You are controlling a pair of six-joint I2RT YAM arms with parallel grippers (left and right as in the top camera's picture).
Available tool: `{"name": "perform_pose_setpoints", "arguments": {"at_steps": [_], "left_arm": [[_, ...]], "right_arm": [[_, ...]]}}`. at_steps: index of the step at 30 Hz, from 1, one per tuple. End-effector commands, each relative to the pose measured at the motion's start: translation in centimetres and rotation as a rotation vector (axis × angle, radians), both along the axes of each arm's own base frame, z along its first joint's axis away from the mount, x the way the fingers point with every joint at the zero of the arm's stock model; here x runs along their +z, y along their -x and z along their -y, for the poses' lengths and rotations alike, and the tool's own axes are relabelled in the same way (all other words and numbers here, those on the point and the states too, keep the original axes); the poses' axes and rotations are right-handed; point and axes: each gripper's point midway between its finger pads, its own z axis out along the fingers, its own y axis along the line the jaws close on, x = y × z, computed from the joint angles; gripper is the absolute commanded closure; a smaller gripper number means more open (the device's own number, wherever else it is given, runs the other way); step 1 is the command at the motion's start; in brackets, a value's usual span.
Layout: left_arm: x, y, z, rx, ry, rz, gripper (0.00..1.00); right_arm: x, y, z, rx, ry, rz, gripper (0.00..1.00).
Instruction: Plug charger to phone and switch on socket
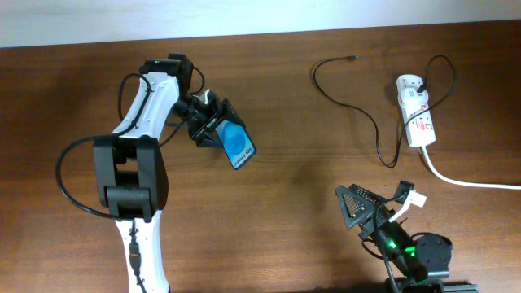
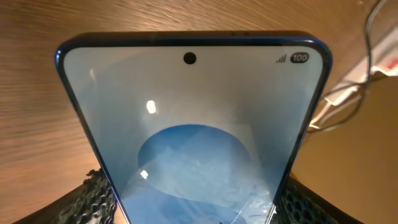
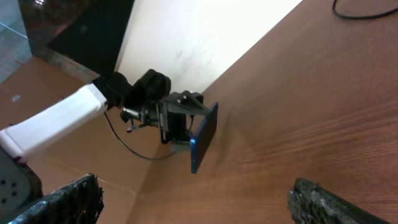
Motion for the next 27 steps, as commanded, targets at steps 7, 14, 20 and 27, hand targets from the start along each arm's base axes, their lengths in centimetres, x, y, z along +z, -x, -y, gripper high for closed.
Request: {"name": "perform_pose_setpoints", "arguments": {"at_steps": [7, 14, 20, 27], "left_arm": [[2.3, -0.5, 1.5, -0.005, 0.127, 0.03, 0.36], [2.5, -0.5, 1.6, -0.003, 0.142, 0.029, 0.33], [2.5, -0.5, 1.6, -0.008, 0.144, 0.033, 0.32], [2.5, -0.5, 1.6, -0.008, 0.144, 0.033, 0.3]], "right_arm": [[-0.5, -1.9, -0.9, 0.072, 0.164, -0.221, 0.01], [0.0, -7.4, -9.9, 0.145, 0.393, -0.194, 0.01], [-2.2, -10.8, -17.3, 0.215, 0.32, -0.025, 0.08], [-4.1, -13.3, -20.8, 0.224, 0.243, -0.06, 0.18]]}}
